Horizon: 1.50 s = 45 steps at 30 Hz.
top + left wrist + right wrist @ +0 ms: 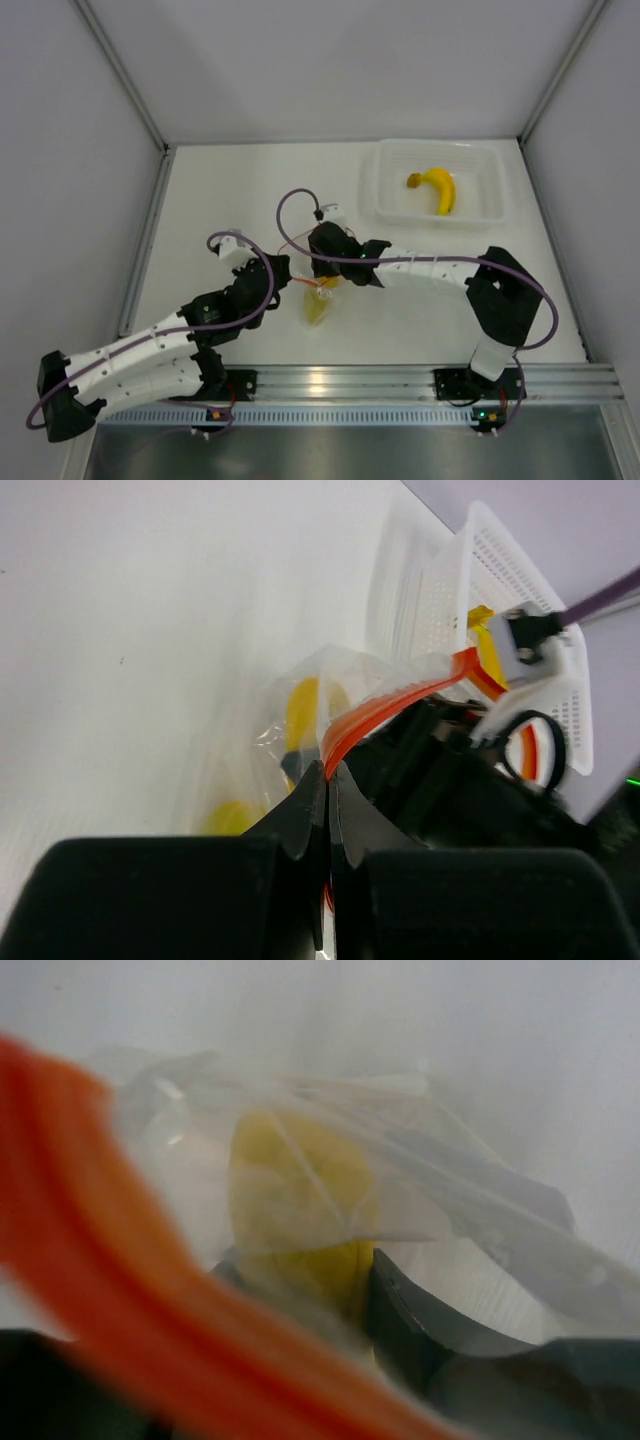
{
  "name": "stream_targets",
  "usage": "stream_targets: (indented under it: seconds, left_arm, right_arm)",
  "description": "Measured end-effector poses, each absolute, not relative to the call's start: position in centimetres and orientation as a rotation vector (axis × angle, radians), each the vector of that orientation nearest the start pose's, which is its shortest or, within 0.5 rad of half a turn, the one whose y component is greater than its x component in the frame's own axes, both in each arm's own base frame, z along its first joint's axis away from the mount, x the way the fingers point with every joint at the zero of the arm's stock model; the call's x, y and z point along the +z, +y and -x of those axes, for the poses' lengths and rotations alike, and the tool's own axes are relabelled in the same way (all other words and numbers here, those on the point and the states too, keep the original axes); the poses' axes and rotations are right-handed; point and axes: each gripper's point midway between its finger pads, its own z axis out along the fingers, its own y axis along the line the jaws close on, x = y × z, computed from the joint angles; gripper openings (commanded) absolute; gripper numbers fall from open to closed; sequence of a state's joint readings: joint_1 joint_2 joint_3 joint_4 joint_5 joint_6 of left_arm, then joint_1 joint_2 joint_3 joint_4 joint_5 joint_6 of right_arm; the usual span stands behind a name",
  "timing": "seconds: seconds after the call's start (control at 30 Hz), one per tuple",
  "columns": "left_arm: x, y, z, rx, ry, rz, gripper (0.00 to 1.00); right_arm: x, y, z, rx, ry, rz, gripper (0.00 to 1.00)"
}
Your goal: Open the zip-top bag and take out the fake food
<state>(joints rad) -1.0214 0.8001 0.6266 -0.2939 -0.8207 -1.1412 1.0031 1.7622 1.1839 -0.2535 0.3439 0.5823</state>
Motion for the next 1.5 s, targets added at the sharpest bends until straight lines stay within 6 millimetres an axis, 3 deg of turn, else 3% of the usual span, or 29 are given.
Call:
stream_targets:
  seconds: [0.23, 0.53, 0.83, 1.13, 1.5]
  left_arm:
    - [20.8, -18.5, -23.8, -0.584, 1.833, 0.592, 0.00]
    - [21.2, -19.1, -24.3, -0.549, 1.843, 0.561, 0.00]
    - [21.9, -20.3, -24.6, -0.553, 1.864, 0.516, 0.00]
    - [21.4, -20.7, -24.8, -0.535, 1.881, 0.504, 0.00]
    - [21.5, -20.8, -24.9, -0.536, 1.880, 0.509, 0.00]
  right_arm:
    - [13.4, 35.9, -25.8, 0.470, 2.246, 0.358, 0.19]
    - [16.6, 36.4, -24.3, 0.535, 2.174, 0.419, 0.19]
    - [18.1, 36.5, -23.7, 0.556, 2.128, 0.475, 0.19]
    - [23.0, 36.5, -22.8, 0.673, 1.970, 0.510, 0.18]
    - [26.8, 35.5, -22.5, 0.751, 1.815, 0.472, 0.18]
